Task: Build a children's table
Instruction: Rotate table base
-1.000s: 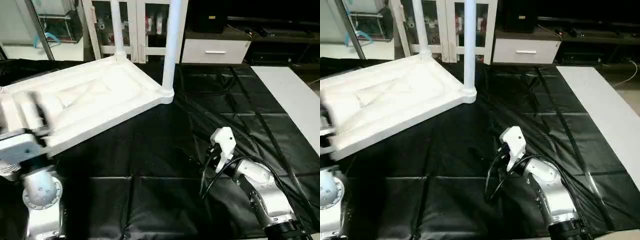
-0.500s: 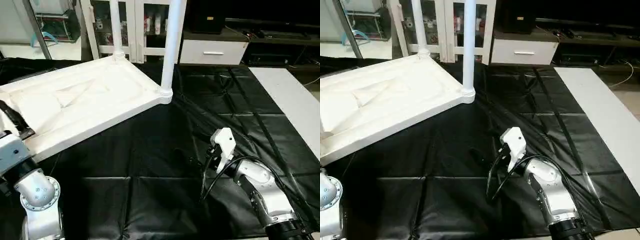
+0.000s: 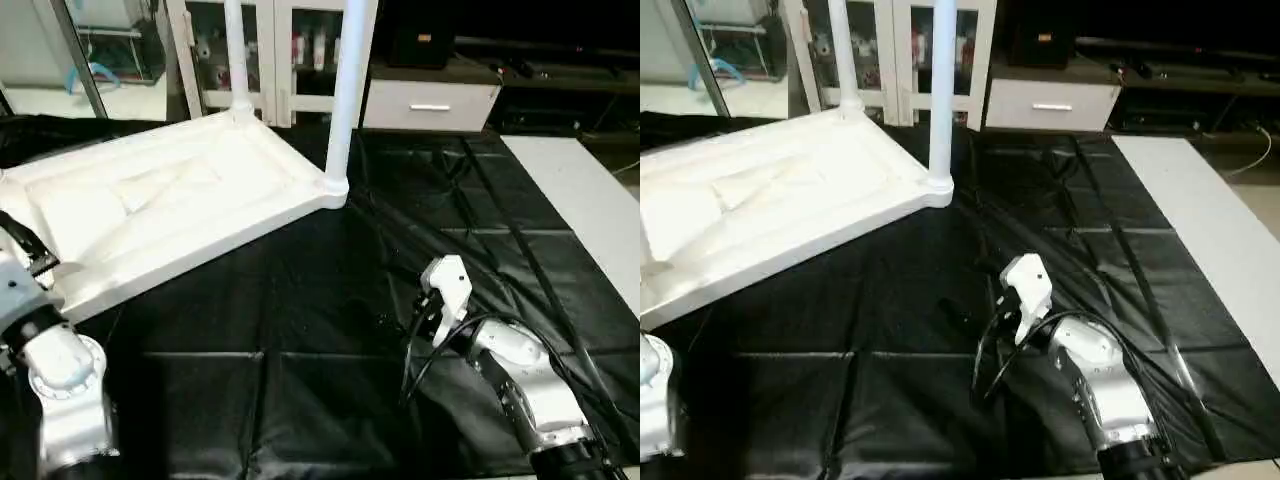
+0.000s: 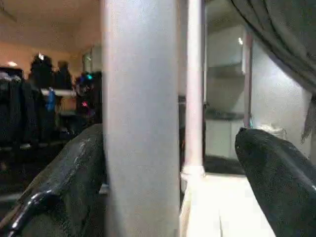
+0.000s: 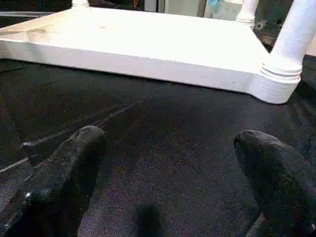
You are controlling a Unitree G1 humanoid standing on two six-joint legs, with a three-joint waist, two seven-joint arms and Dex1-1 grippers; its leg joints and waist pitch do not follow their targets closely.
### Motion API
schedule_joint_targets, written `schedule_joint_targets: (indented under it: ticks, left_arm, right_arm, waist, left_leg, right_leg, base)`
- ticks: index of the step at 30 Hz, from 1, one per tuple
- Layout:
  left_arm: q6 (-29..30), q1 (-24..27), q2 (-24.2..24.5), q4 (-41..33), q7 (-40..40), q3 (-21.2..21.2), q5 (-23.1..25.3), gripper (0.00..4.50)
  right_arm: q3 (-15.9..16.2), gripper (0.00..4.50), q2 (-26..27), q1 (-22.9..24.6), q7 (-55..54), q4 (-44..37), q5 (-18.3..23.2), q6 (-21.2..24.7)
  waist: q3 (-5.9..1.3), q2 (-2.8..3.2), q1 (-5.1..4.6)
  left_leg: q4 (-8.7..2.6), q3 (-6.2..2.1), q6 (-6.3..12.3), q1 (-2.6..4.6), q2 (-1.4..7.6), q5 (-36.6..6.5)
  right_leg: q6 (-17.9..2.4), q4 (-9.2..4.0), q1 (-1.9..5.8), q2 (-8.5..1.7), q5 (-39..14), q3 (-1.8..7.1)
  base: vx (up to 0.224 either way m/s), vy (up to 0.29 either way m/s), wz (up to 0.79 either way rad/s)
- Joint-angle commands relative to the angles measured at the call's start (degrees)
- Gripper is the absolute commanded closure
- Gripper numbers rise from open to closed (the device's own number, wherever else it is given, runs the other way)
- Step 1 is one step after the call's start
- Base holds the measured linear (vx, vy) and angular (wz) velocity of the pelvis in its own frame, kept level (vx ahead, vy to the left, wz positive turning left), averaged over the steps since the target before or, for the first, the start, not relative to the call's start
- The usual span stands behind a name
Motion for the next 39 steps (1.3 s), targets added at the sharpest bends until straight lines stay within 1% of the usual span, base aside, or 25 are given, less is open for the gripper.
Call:
schedule_joint_targets:
  ticks: [1,2,3,4,6,7,8,9,10,11,13,15,19,20,21,24,26,27,29,30,31,33,34,37,39]
  left_arm:
    - [1.7,-1.2,0.2,2.0,-2.9,0.2,-2.6,0.01]
    - [2.2,-2.0,0.6,3.7,-5.0,0.8,-5.1,0.01]
    - [3.4,-2.9,0.6,5.5,-9.7,1.1,-10.6,0.01]
    - [3.9,-3.2,0.7,6.4,-11.7,1.1,-13.0,0.01]
    - [5.5,-3.9,0.8,9.5,-22.4,1.3,-23.1,0.01]
    - [6.9,-4.2,0.7,10.3,-26.4,1.4,-26.1,0.01]
    - [9.2,-4.5,0.4,11.6,-33.5,1.8,-30.9,0.01]
    - [14.1,-4.2,0.3,11.0,-40.3,1.8,-35.3,0.01]
    - [14.1,-4.2,0.3,11.0,-40.3,1.8,-35.3,0.01]
    - [19.3,-3.2,0.7,9.9,-49.0,0.6,-39.2,0.01]
    - [23.8,-1.3,2.4,7.9,-58.5,-3.0,-41.2,0.01]
    - [27.8,0.6,5.4,6.2,-68.2,-9.1,-41.3,0.01]
    - [30.0,0.0,10.8,7.5,-79.1,-17.6,-39.7,0.01]
    - [30.0,0.0,10.8,7.5,-79.1,-17.6,-39.7,0.01]
    - [29.7,-1.7,12.2,8.7,-83.7,-21.5,-36.5,0.01]
    - [28.6,-5.1,11.4,10.5,-87.7,-26.5,-32.3,0.01]
    - [28.5,-5.6,11.2,10.7,-88.2,-27.1,-31.9,0.01]
    - [28.0,-7.8,10.2,11.6,-90.0,-31.2,-30.3,0.01]
    - [27.2,-9.8,8.6,12.4,-90.7,-34.0,-29.0,0.01]
    - [26.7,-10.8,7.9,12.9,-91.0,-35.4,-28.5,0.01]
    - [25.8,-11.8,7.2,13.6,-91.0,-36.8,-27.5,0.01]
    - [22.3,-14.3,5.2,16.5,-89.4,-39.7,-23.6,0.01]
    - [20.7,-15.5,3.9,17.9,-88.3,-40.9,-21.8,0.01]
    - [17.6,-18.5,0.5,22.3,-82.6,-41.9,-17.4,0.01]
    - [16.4,-20.0,-1.0,24.3,-79.8,-42.4,-16.0,0.01]
  right_arm:
    - [-0.3,0.0,-0.1,0.0,0.2,-0.9,0.0,0.2]
    - [-0.2,0.0,0.0,0.0,0.2,-1.1,0.1,0.2]
    - [-0.2,0.0,0.0,0.1,0.2,-1.2,0.1,0.2]
    - [-0.2,0.0,0.0,0.2,0.2,-1.2,0.1,0.1]
    - [-0.2,0.0,0.2,0.3,0.1,-1.3,0.2,0.1]
    - [-0.2,0.0,0.2,0.4,0.1,-1.4,0.2,0.0]
    - [-0.2,0.0,0.4,0.5,0.3,-1.5,0.5,0.0]
    - [0.0,0.0,0.3,0.6,0.8,-1.5,0.6,0.1]
    - [0.0,0.0,0.3,0.6,0.8,-1.5,0.6,0.1]
    - [0.3,0.0,0.1,0.7,1.5,-1.6,0.8,0.2]
    - [0.5,0.0,-0.2,0.9,2.2,-1.7,0.9,0.3]
    - [0.6,0.0,-0.8,0.9,3.0,-1.1,0.7,0.3]
    - [-0.1,0.0,-1.7,0.0,2.8,1.1,-0.2,-0.6]
    - [-0.1,0.0,-1.7,0.0,2.8,1.1,-0.2,-0.6]
    - [-1.1,0.0,-1.9,-0.7,2.0,2.6,-0.6,-1.0]
    - [-2.4,0.0,-2.2,-2.1,-0.4,5.0,-1.8,-1.3]
    - [-2.5,0.0,-2.3,-2.3,-0.8,5.3,-2.0,-1.4]
    - [-2.8,0.0,-2.6,-2.6,-0.4,5.2,-1.7,-1.5]
    - [-3.0,0.0,-2.8,-2.6,-0.1,4.5,-1.3,-1.2]
    - [-3.0,0.0,-2.9,-2.6,-0.1,4.3,-1.3,-1.3]
    - [-3.1,0.0,-2.9,-2.5,-0.1,4.1,-1.2,-1.3]
    - [-3.2,0.0,-3.0,-2.5,-0.5,4.2,-1.5,-1.7]
    - [-3.3,0.0,-3.0,-2.5,-0.8,4.2,-1.6,-1.8]
    - [-3.5,0.0,-2.9,-2.2,-1.4,4.0,-1.6,-1.8]
    - [-3.7,0.0,-2.8,-1.5,-1.5,3.3,-1.5,-1.7]
  waist:
    - [-3.17,1.04,0.04]
    - [-3.16,1.42,0.11]
    - [-3.15,1.43,0.15]
    - [-3.14,1.26,0.27]
    - [-2.96,1.6,0.77]
    - [-2.91,1.41,0.93]
    - [-2.8,1.61,1.5]
    - [-2.8,1.7,1.65]
    - [-2.78,1.75,1.8]
    - [-2.64,1.87,2.03]
    - [-2.49,1.66,2.3]
    - [-2.37,1.72,2.3]
    - [-2.46,1.66,2.0]
    - [-2.59,1.61,1.85]
    - [-2.59,1.44,1.52]
    - [-2.83,1.68,0.98]
    - [-2.99,1.79,0.92]
    - [-3.21,2.07,0.89]
    - [-3.45,2.06,0.82]
    - [-3.52,1.84,0.81]
    - [-3.61,2.23,0.92]
    - [-3.75,2.03,0.93]
    - [-3.61,2.1,0.88]
    - [-3.67,2.45,0.96]
    - [-3.56,2.48,1.08]
  left_leg:
    - [-4.87,-1.86,2.15,0.65,2.86,-15.9]
    - [-4.89,-1.89,1.82,0.69,2.88,-16.2]
    - [-4.9,-1.82,1.49,0.76,2.83,-16.8]
    - [-4.88,-1.78,1.31,0.8,2.7,-16.8]
    - [-5.04,-1.7,0.7,1.03,2.56,-18.4]
    - [-5.1,-1.6,0.48,1.14,2.62,-18.9]
    - [-5.12,-1.43,-0.24,1.63,2.66,-20.3]
    - [-5.19,-1.43,-0.52,1.71,2.79,-20.8]
    - [-5.23,-1.39,-0.96,1.82,2.83,-20.7]
    - [-5.33,-1.3,-1.5,1.97,2.93,-21.7]
    - [-5.62,-1.41,-1.81,1.91,3.07,-22.5]
    - [-6.01,-1.52,-2.16,1.86,3.26,-23.5]
    - [-6.31,-1.82,-2.29,1.38,3.16,-22.4]
    - [-6.28,-1.81,-2.22,1.27,3.1,-21.4]
    - [-6.23,-1.69,-2.05,1.22,3.08,-20.3]
    - [-5.89,-1.44,-1.72,1.37,3.02,-17.1]
    - [-5.76,-1.43,-1.54,1.19,3.0,-15.9]
    - [-5.48,-1.35,-1.02,1.23,3.01,-13.7]
    - [-5.13,-1.21,-0.13,1.19,2.97,-10.6]
    - [-4.9,-1.04,0.82,1.15,2.9,-9.2]
    - [-4.77,-1.05,1.18,1.17,2.86,-8.5]
    - [-4.47,-0.99,2.64,1.08,2.89,-7.1]
    - [-4.48,-0.92,3.19,1.09,2.9,-7.5]
    - [-4.42,-1.04,3.01,1.16,3.0,-8.9]
    - [-4.49,-1.13,2.94,1.12,3.07,-10.6]
  right_leg:
    - [-8.4,-3.67,1.93,-2.56,-13.1,2.19]
    - [-8.8,-3.6,1.88,-2.54,-12.6,2.21]
    - [-9.0,-3.63,1.89,-2.58,-12.8,2.2]
    - [-9.1,-3.75,1.89,-2.72,-13.4,2.25]
    - [-9.3,-3.95,1.61,-2.75,-15.4,2.31]
    - [-9.2,-4.11,1.53,-2.8,-16.5,2.35]
    - [-9.0,-4.27,1.06,-2.76,-18.2,2.5]
    - [-9.1,-4.23,1.03,-2.81,-18.5,2.57]
    - [-9.3,-4.22,1.06,-2.99,-18.8,2.66]
    - [-9.3,-4.32,0.8,-2.78,-19.4,2.69]
    - [-8.7,-4.4,0.92,-3.04,-21.2,2.85]
    - [-7.7,-4.47,0.93,-2.97,-22.4,2.95]
    - [-7.3,-4.27,1.54,-3.21,-21.6,3.0]
    - [-7.3,-4.1,1.74,-3.24,-20.9,3.01]
    - [-7.8,-4.12,1.81,-3.24,-19.5,3.04]
    - [-9.4,-3.82,2.03,-3.24,-15.9,3.07]
    - [-10.3,-3.45,2.38,-3.38,-14.2,3.02]
    - [-11.1,-3.1,2.47,-3.33,-11.3,2.99]
    - [-12.7,-2.48,2.76,-3.14,-5.7,2.87]
    - [-13.7,-2.29,2.92,-3.15,-3.2,2.83]
    - [-14.2,-2.13,2.94,-3.16,-2.1,2.82]
    - [-15.2,-1.94,3.24,-3.25,0.1,2.78]
    - [-15.3,-2.39,3.19,-3.25,-0.6,2.76]
    - [-15.3,-2.41,3.38,-3.38,-2.1,2.73]
    - [-15.1,-2.78,3.52,-3.64,-5.2,2.76]
  base:
    - [0.0,0.0,0.0]
    - [0.0,0.0,0.0]
    - [0.0,0.0,0.0]
    - [0.0,0.0,0.0]
    - [0.0,0.0,0.0]
    - [0.0,0.0,0.0]
    - [0.0,0.0,0.0]
    - [0.0,0.0,0.0]
    - [0.0,0.0,0.0]
    - [0.0,0.0,0.0]
    - [0.0,0.0,0.0]
    - [0.0,0.0,0.0]
    - [0.0,0.0,0.0]
    - [0.0,0.0,0.0]
    - [0.0,0.0,0.0]
    - [0.0,0.0,0.0]
    - [0.0,0.0,0.0]
    - [0.0,0.0,0.0]
    - [0.0,0.0,0.0]
    - [0.0,0.0,0.0]
    - [0.0,0.0,0.0]
    - [0.0,0.0,0.0]
    - [0.0,0.0,0.0]
    - [0.0,0.0,0.0]
    - [0.0,0.0,0.0]
